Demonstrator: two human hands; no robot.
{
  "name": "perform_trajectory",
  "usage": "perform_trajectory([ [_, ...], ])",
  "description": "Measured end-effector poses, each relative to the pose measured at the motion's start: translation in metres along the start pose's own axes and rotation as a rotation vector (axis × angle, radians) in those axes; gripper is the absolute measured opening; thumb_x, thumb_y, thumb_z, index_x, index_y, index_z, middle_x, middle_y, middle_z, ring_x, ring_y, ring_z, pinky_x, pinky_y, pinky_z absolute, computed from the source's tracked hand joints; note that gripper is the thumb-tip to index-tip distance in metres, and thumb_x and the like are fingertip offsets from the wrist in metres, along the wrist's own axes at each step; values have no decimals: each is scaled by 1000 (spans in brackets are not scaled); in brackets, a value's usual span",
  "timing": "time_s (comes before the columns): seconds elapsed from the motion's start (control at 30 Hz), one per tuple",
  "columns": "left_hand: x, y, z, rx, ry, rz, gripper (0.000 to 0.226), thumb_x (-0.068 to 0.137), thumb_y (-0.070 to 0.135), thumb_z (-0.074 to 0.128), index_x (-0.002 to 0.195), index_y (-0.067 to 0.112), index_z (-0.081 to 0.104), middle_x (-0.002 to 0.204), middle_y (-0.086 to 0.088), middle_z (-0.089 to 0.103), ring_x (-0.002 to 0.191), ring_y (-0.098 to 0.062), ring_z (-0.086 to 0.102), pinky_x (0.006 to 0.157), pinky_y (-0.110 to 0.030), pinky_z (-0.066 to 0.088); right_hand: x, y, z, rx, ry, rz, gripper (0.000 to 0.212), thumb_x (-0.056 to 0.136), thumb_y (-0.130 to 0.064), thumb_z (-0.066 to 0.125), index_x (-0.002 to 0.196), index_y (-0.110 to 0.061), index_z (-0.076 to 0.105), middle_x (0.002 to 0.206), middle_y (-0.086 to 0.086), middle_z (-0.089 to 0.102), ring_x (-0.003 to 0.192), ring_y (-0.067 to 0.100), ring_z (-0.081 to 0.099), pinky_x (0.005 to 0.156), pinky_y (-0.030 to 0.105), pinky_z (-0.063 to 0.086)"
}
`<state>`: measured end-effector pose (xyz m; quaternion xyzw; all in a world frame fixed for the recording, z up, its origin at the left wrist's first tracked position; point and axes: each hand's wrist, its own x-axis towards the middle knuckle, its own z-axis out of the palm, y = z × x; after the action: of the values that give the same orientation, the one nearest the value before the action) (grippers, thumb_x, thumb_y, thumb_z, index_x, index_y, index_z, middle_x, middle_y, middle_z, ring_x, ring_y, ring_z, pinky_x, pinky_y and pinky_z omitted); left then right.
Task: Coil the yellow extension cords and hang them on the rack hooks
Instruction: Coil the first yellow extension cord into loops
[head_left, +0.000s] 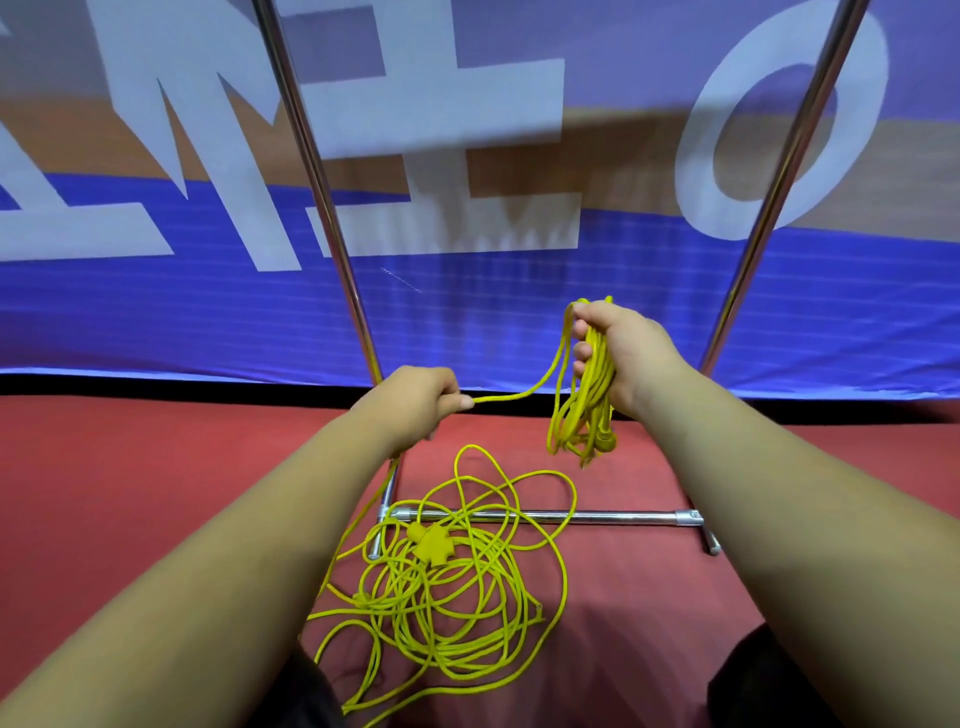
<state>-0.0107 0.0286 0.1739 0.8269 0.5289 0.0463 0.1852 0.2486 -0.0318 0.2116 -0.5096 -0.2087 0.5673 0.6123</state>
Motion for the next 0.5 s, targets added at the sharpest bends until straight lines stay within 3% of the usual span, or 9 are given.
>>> perform_trajectory([
  [0.07,-4,19,-5,-82,60,7,35,101,56,55,94,24,67,73,0,65,68,-18,63,66,-33,49,1,2,2,-32,-5,6,9,100,-21,66,96,-13,63,65,-4,61,44,11,49,46,22,45],
  [0.17,-12,37,-10,-197,11,59,27,107,42,49,101,24,69,74,-6,62,65,-22,58,63,-32,48,1,4,3,-116,-16,24,9,100,-23,67,99,-14,68,72,-3,70,46,10,52,47,23,46],
  [0.23,-14,39,-10,-319,-68,39,14,107,28,51,116,25,62,81,-9,61,66,-22,57,62,-31,48,-2,6,4,-195,-55,45,12,101,-22,65,106,-12,68,84,0,78,48,10,52,48,24,47],
  [0.3,-14,41,-10,-460,-112,0,27,104,16,51,130,24,55,85,-3,56,69,-19,54,60,-30,46,-5,10,5,-295,-118,75,14,102,-21,64,111,-10,65,98,4,82,49,12,52,49,25,47],
  [0.37,-14,42,-11,-554,-74,-9,34,102,12,52,135,20,52,83,1,54,69,-15,52,61,-29,43,-12,16,8,-423,-157,89,18,101,-20,65,112,-7,65,102,7,82,49,14,53,50,26,48],
  [0.5,-12,38,-13,-642,47,12,27,103,11,53,130,18,53,84,-2,54,66,-14,50,59,-30,42,-17,28,13,-577,-196,84,24,95,-21,68,106,-2,75,103,12,81,52,16,51,49,27,47],
])
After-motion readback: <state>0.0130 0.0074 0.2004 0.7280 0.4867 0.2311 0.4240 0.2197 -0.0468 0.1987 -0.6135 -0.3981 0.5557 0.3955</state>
